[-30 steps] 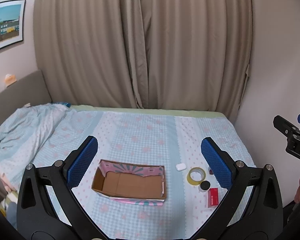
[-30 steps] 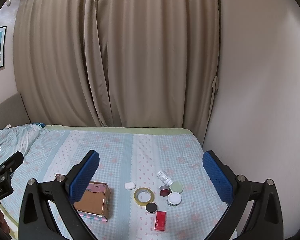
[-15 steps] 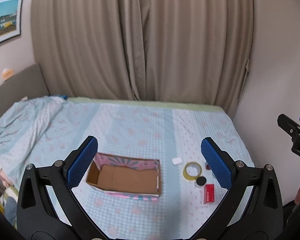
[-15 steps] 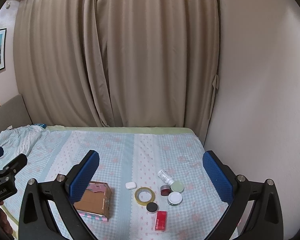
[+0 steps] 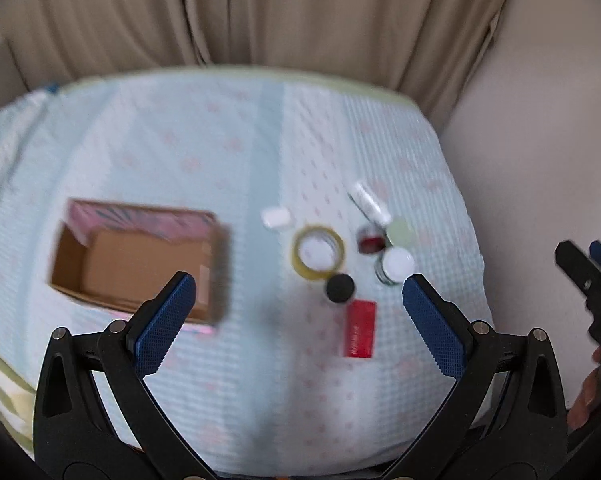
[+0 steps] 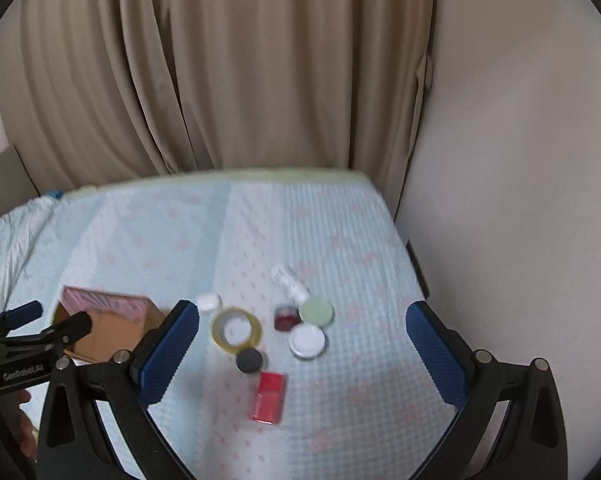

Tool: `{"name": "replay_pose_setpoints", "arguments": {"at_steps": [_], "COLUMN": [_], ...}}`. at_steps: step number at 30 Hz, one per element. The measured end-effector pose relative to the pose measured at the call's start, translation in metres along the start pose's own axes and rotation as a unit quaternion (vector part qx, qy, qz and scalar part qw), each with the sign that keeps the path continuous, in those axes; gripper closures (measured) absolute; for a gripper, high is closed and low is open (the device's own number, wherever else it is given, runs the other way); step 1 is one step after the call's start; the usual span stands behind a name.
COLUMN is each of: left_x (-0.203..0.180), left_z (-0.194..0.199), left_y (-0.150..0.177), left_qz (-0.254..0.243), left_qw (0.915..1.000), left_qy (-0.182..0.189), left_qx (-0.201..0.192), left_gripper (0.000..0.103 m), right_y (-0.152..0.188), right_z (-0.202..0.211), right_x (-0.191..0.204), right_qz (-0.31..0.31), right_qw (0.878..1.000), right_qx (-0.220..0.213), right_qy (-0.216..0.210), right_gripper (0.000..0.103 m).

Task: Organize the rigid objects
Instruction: 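Grasp the yellow tape roll with the left tool while the right tool grasps the white-lid jar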

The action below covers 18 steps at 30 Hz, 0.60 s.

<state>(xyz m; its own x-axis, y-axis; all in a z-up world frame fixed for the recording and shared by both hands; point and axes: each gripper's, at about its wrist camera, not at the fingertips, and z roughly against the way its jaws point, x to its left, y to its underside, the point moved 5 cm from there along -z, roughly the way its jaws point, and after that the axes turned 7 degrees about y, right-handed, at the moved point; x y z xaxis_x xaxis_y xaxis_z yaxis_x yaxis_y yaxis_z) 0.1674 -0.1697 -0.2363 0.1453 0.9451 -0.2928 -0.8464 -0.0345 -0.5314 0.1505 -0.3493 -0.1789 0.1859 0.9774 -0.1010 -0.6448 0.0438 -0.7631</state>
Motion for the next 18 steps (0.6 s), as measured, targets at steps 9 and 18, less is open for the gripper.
{"name": "replay_pose_setpoints", "arguments": {"at_steps": [9,18], "left_x": [0.009,0.023], "left_z": [-0.156,-0.270], "left_y": [0.033,0.054], "left_qz": [0.006,0.012], "left_qw": [0.9914,0.9804], "left_qy": [-0.017,-0.034], "left_qx": [0.129,0.194], "left_gripper": [0.000,0.000], "right_y": [0.050,0.085], "right_z": [-0.128,-0.240], "right_x": [-0.014,0.000], "right_qz": [-0.020,-0.070], "right_qw": [0.993,0.971], "right_qx": [0.118,0.226], "right_qy": [-0.015,-0.033], "right_gripper": [0.000,0.000]}}
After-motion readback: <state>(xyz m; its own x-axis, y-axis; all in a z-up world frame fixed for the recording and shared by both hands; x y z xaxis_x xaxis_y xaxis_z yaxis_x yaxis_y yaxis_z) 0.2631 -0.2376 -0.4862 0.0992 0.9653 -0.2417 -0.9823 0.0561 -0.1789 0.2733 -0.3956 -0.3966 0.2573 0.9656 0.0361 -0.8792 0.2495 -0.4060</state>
